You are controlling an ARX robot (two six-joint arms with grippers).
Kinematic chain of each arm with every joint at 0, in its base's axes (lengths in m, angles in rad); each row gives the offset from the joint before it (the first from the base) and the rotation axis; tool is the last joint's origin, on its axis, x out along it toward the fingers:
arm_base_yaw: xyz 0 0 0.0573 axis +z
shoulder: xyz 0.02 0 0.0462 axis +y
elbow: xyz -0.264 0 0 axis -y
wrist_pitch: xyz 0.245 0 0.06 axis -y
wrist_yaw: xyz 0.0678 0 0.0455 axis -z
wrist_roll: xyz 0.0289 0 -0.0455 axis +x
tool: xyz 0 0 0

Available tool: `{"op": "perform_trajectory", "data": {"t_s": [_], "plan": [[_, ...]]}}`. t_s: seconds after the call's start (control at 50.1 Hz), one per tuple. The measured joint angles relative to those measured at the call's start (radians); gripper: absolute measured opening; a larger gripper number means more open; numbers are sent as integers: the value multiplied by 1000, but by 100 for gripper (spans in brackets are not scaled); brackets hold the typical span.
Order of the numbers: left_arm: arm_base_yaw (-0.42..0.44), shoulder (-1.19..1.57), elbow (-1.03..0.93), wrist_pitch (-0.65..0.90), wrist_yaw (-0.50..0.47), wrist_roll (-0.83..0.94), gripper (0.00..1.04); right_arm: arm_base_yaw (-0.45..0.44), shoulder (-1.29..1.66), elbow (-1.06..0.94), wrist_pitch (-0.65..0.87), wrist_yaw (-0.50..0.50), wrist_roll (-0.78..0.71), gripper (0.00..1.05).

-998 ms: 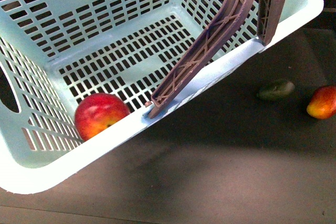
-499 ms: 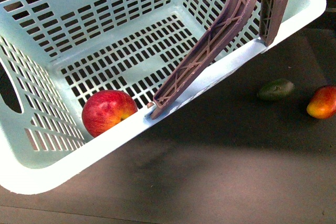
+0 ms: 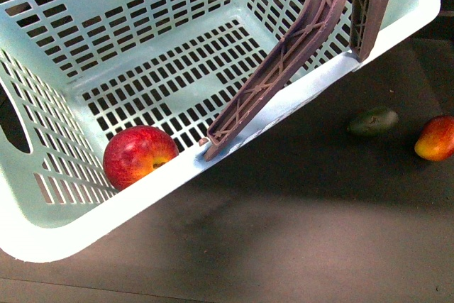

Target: Pick apple with right arm and hold basket with left

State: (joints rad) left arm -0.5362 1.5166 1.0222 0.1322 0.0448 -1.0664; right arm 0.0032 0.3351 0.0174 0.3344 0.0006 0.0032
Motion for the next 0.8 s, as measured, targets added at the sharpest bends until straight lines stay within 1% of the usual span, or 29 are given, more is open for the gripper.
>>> {"op": "perform_trajectory", "data": {"t_s": [0.539, 0.599, 0.798], "plan": [[0, 0, 0, 0, 0, 0, 18, 0, -170, 0, -169, 0, 0, 2], [0, 0, 0, 0, 0, 0, 18, 0, -277, 0, -308, 3, 0, 2], [0, 0, 0, 0, 0, 2, 18, 0, -326, 0, -332, 1, 0, 2]]}}
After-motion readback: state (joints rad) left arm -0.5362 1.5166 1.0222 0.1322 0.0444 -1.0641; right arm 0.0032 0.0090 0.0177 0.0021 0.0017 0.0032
